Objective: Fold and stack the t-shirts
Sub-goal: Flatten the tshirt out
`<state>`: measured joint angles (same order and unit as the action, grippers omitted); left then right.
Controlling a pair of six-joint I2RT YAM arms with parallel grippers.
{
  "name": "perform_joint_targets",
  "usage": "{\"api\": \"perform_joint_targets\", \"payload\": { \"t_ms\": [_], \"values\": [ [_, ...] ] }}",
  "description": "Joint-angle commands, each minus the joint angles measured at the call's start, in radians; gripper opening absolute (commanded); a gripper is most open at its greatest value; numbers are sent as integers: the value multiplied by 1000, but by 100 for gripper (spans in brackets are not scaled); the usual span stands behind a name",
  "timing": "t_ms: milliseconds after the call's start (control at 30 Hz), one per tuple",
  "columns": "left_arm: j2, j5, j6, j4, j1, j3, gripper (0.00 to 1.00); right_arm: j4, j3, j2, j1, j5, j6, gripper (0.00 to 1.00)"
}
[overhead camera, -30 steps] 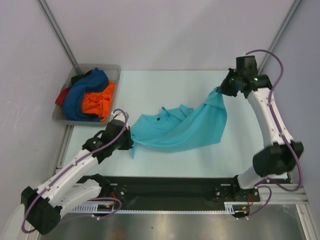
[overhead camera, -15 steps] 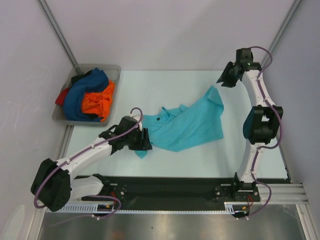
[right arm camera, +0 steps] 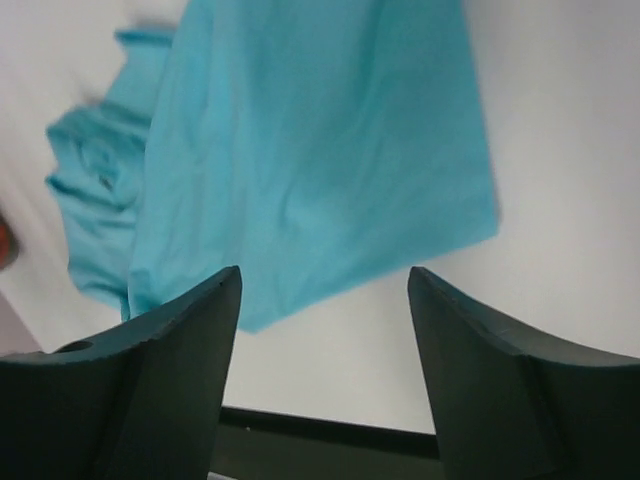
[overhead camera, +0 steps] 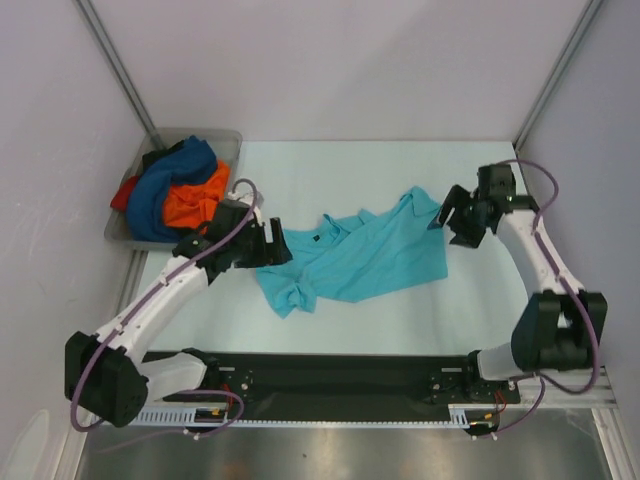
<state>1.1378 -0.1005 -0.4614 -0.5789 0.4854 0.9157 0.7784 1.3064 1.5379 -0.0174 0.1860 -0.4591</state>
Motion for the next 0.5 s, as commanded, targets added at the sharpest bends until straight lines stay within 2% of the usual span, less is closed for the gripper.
{"api": "perform_joint_targets", "payload": {
  "t_ms": [0,67,167,300,467],
  "values": [
    [72,-57,-8,-10,-160,-3,85,-158,-214,-181,40,142,-99,72],
    [105,-137,-36,28,-268,-20,81,-218,-350,-241,37,126,-160,66],
    [181,-183,-46,57,-355,-28,74,-330,-478,-286,34,206,-219,58],
    [255,-217,-45,59,-383,-35,66,-393,-539,-236,34,242,-251,45],
    [322,-234,-48,70,-401,-51,65,-393,-536,-164,27,231,-230,44]
  ]
}}
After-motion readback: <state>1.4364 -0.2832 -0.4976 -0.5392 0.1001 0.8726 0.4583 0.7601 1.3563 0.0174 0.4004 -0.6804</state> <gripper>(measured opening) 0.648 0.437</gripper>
